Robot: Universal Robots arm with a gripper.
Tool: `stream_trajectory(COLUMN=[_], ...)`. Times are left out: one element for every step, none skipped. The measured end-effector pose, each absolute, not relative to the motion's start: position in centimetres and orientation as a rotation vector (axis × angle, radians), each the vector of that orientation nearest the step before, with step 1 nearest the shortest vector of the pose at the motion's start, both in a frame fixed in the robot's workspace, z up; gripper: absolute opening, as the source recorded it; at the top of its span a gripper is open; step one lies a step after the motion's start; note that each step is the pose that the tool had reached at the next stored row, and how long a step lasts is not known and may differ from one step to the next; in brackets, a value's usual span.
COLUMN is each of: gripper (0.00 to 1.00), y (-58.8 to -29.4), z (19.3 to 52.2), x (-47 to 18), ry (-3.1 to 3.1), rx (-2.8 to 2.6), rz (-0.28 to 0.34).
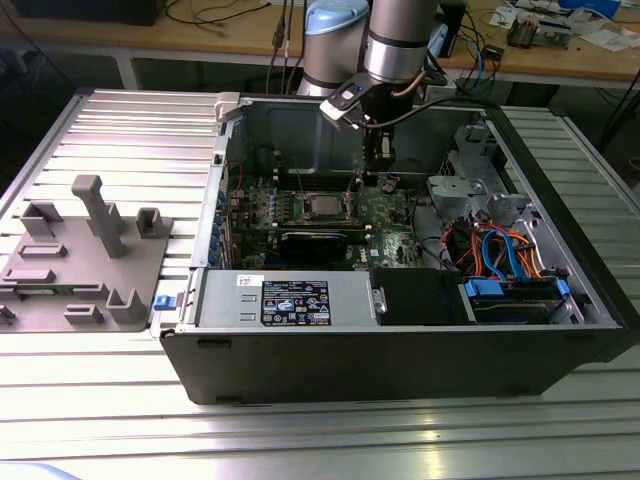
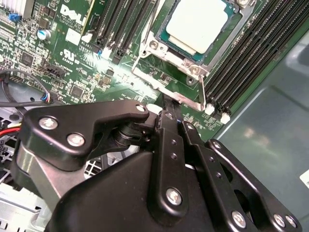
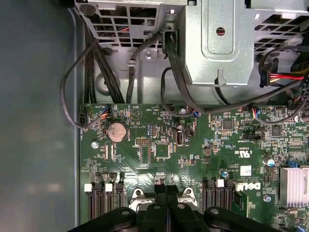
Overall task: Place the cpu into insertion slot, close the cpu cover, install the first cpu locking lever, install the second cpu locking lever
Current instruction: 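Close the cpu cover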
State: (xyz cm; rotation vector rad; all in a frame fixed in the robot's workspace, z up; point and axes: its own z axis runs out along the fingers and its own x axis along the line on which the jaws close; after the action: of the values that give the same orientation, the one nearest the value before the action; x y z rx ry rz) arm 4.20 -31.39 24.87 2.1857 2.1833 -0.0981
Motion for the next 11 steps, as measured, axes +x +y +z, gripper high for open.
stream_trajectory(gripper=[0.11,0.11,0.11,0.11,0.11,0.11,0.11,0.11,0.11,0.11,0.11], y=[-31.4,-31.4,-31.4,-31.4,-31.4,-31.4,-31.4,-31.4,-31.4,-31.4,-31.4], z=[24.9,24.9,24.9,24.9,24.9,24.9,24.9,24.9,24.9,24.9,24.9], x=[4.1,4.0,3.9,3.8,3.6,3.6,3.4,3.3,3.3,3.2,3.1], ry=[2.183,2.183,2.183,2.183,2.183,2.183,2.183,2.183,2.183,2.183,2.183], rx=[2.186,2.186,2.186,2.186,2.186,2.186,2.186,2.186,2.186,2.186,2.186], rz=[-0.098,-0.098,-0.098,-0.098,-0.098,-0.098,-0.098,-0.098,-0.098,-0.098,-0.098])
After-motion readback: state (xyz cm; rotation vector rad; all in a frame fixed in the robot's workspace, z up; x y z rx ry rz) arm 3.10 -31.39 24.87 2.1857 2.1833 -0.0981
